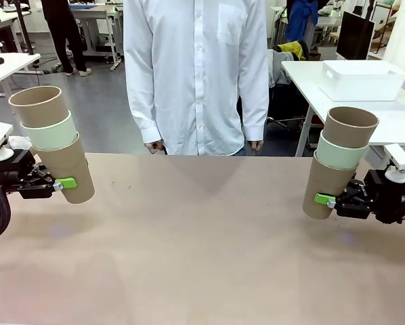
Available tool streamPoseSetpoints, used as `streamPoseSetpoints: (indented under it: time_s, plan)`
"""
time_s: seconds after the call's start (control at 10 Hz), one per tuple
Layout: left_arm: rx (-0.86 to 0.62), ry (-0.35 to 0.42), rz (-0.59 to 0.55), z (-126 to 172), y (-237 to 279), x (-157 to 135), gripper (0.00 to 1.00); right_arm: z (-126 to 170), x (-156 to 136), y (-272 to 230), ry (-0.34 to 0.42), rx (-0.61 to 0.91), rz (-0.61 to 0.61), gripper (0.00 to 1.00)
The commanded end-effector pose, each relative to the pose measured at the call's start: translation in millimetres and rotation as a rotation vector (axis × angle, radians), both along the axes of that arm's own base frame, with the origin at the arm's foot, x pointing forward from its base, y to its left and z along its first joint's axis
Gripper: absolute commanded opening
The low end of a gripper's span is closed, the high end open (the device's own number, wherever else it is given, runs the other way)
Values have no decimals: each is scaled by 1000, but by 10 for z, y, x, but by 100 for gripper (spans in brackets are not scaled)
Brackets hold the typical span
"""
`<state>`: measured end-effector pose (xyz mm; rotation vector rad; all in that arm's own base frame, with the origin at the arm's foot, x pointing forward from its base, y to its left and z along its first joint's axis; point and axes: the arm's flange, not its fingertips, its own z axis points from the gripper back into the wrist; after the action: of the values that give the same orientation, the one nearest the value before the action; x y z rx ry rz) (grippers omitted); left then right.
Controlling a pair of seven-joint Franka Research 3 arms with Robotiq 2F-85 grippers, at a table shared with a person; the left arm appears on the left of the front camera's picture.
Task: Stack the cups and store them in the basket.
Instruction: Place the stack of Reusable plastic cups into the Pantry Basket.
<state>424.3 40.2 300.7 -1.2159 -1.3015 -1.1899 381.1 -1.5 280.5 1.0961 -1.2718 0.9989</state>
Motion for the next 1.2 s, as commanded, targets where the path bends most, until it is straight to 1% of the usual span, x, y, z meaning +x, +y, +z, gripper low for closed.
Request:
streamPoseSetpoints:
  time_s: [0.0,1.1]
  plan:
    - [-6,-11,-6,43,-13,7,84,51,18,17,-2,0,-4,84]
    - [-6,-11,-6,43,-13,7,84,51,18,17,-2,0,-4,84]
